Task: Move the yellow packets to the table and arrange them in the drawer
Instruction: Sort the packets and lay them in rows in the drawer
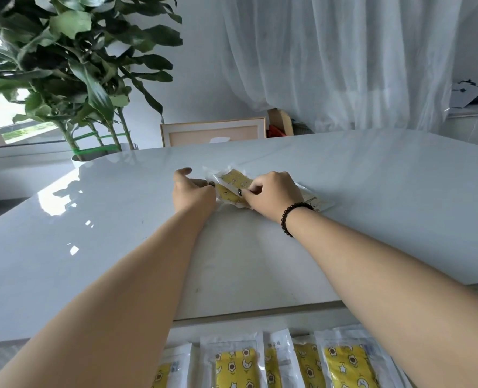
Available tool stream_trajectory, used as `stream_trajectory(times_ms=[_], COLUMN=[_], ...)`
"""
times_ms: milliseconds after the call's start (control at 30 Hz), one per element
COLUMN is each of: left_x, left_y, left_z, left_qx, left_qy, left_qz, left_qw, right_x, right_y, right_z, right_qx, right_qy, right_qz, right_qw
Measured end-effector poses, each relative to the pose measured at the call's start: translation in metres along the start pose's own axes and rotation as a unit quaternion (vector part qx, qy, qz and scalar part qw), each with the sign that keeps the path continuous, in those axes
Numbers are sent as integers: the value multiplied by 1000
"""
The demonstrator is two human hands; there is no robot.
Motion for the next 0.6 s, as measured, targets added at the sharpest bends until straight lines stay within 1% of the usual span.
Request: stream_trajectory(times_ms=[100, 133, 200, 233, 267, 333, 367, 400, 533, 600], left_x=[-1, 0, 2, 4, 4, 2, 2, 1, 1, 1], left_y=[-2, -2, 1, 3, 3, 4, 4, 4, 5, 5], left_z=[-6, -7, -6, -5, -4, -3, -4, -4, -7, -8], left_qx=[37, 34, 3, -14, -24, -29, -29, -29, -61, -83], left_qy=[88, 111, 140, 130, 97, 5, -17, -15, 119, 156], left_qz=[-5, -10, -17, -17, -11, 5, 7, 8, 21, 38], left_qw=[995, 993, 990, 991, 995, 1000, 999, 999, 991, 984], right_x=[0, -1, -5, -5, -5, -4, -4, -4, -6, -4], right_y=[1, 1, 4, 4, 4, 3, 4, 4, 3, 1], right_z=[4, 7, 11, 12, 13, 14, 14, 14, 8, 3], right_qx=[-36, -52, -74, -77, -75, -67, -62, -59, -29, 4], right_qy=[-19, -14, -7, -15, -24, -35, -42, -50, -40, -18], right_qz=[-32, -46, -65, -69, -72, -76, -77, -78, -92, -71], right_qw=[999, 997, 995, 995, 994, 994, 994, 994, 994, 997])
Point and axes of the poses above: each hand's wrist, its own y-axis away from the middle knuckle, its own z-axis out of the palm, x = y × z, the point moved 3 cm from there along -y, towards the middle knuckle, and after that the axes turned 7 degrees about -x, right-handed, at the moved point
